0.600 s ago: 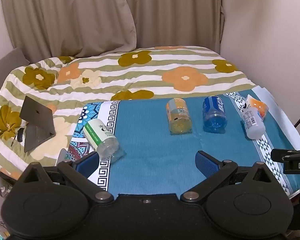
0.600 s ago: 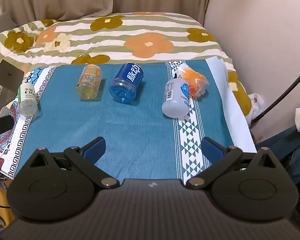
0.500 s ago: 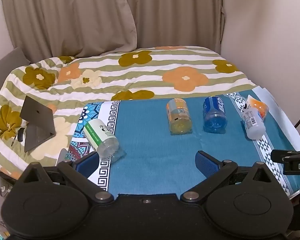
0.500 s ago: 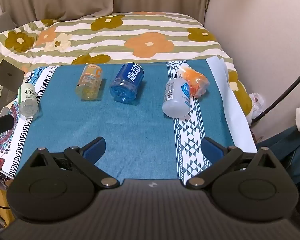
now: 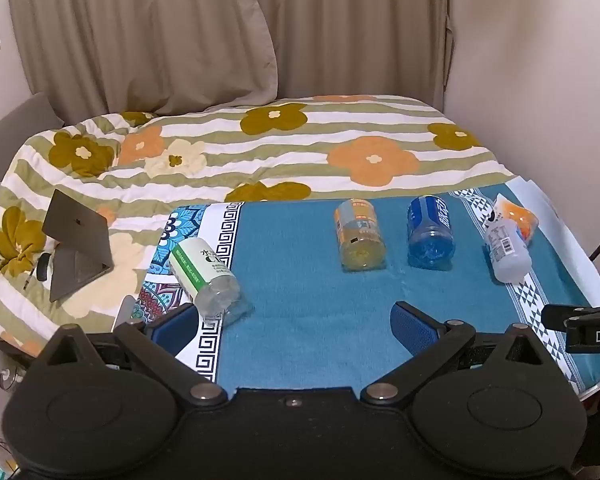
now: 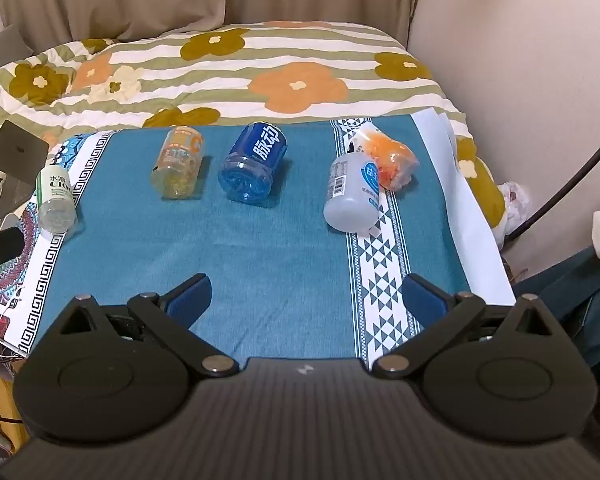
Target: Flip cup upright
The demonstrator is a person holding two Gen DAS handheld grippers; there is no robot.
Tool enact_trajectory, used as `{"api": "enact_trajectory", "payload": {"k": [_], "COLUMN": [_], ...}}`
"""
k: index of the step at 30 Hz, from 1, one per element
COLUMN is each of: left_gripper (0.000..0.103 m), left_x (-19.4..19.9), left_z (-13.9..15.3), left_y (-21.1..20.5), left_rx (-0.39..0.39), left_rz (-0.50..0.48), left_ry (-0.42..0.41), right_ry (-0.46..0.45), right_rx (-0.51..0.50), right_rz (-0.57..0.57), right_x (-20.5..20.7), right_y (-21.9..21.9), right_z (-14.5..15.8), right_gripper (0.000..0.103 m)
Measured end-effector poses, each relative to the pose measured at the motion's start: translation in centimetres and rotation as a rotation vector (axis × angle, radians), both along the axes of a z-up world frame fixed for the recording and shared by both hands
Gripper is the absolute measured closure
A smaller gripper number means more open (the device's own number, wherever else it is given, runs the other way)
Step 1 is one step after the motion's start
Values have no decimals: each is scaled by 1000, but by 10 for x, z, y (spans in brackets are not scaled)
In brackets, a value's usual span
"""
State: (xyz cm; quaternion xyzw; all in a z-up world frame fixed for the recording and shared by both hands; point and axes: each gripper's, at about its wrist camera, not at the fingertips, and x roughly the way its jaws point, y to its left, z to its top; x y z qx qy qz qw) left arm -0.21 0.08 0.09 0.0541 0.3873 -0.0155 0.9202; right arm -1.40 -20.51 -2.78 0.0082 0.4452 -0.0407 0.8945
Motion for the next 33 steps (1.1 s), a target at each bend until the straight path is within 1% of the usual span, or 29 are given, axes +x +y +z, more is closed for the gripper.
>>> {"api": "enact_trajectory", "payload": {"k": [18, 23, 29, 33], "left_gripper": [0, 0, 0, 0], "left_x": [-1, -1, -10, -9], "left_z": [-1, -1, -3, -2], "left_y": [0, 0, 2, 0], "left_rx": [-2, 0, 8, 11], "left_rz": [3, 3, 6, 8], "left_ry": [1, -1, -6, -4], "right_ry": [1, 0, -1, -5], "right_rx": [4, 6, 9, 12], "right_rz": [2, 1, 4, 4], "right_x": [2, -3, -4, -6], "right_y": [0, -1, 3, 2], "right_z": [1, -1, -1, -1], "right_gripper": [0, 0, 0, 0]}}
